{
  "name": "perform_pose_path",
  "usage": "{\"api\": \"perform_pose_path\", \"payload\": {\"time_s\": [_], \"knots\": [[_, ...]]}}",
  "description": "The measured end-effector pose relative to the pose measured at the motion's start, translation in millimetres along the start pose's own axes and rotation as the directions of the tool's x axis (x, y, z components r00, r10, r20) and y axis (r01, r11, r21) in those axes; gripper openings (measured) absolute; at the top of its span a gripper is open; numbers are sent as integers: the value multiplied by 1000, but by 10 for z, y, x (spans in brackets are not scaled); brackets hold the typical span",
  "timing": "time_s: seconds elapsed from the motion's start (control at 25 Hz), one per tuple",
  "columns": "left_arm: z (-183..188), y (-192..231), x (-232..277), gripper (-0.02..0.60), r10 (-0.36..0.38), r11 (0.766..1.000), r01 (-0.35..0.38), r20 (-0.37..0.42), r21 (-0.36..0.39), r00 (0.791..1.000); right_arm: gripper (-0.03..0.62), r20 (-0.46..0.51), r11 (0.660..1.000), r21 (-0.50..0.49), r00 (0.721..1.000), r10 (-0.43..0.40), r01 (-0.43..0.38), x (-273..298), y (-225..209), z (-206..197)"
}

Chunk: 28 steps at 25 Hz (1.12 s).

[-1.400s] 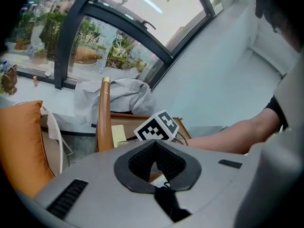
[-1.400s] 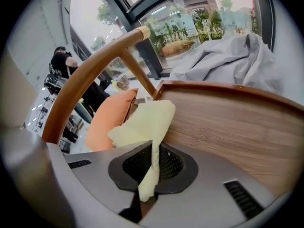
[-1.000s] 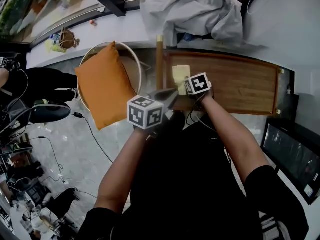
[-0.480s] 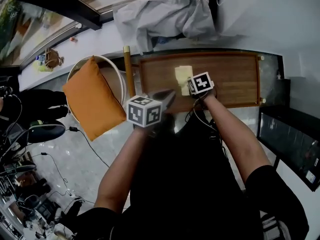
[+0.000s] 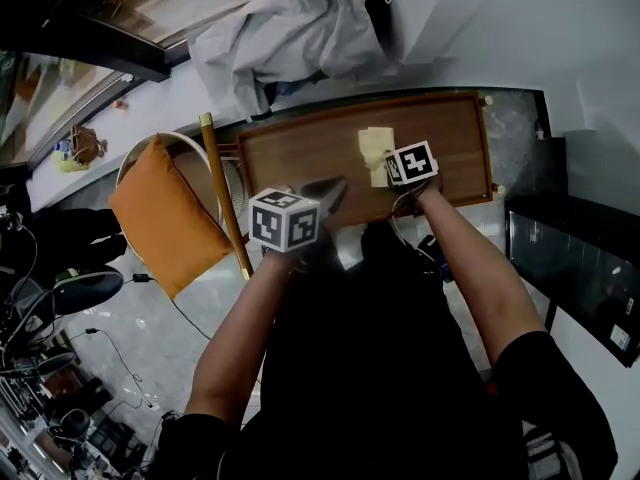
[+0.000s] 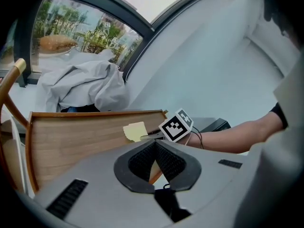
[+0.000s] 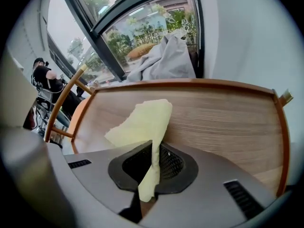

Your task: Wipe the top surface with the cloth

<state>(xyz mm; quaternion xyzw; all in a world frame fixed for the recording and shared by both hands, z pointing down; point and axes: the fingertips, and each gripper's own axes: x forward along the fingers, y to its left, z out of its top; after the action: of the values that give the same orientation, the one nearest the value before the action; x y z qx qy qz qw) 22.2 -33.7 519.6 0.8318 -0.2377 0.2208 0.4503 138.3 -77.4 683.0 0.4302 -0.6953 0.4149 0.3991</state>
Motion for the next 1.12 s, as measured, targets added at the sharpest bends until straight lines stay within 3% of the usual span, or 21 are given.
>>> {"api": "perform_pose_path", "payload": {"time_s": [0.8, 1.12], "knots": [[119, -550, 969, 8, -53, 999, 53, -38, 3, 998, 32, 37, 994, 66, 995, -92, 89, -566, -1415, -254], [150, -656, 1112, 8, -68, 998, 68, -39, 7, 997, 32, 3, 976, 47, 977, -211, 211, -741, -1835, -328]]}}
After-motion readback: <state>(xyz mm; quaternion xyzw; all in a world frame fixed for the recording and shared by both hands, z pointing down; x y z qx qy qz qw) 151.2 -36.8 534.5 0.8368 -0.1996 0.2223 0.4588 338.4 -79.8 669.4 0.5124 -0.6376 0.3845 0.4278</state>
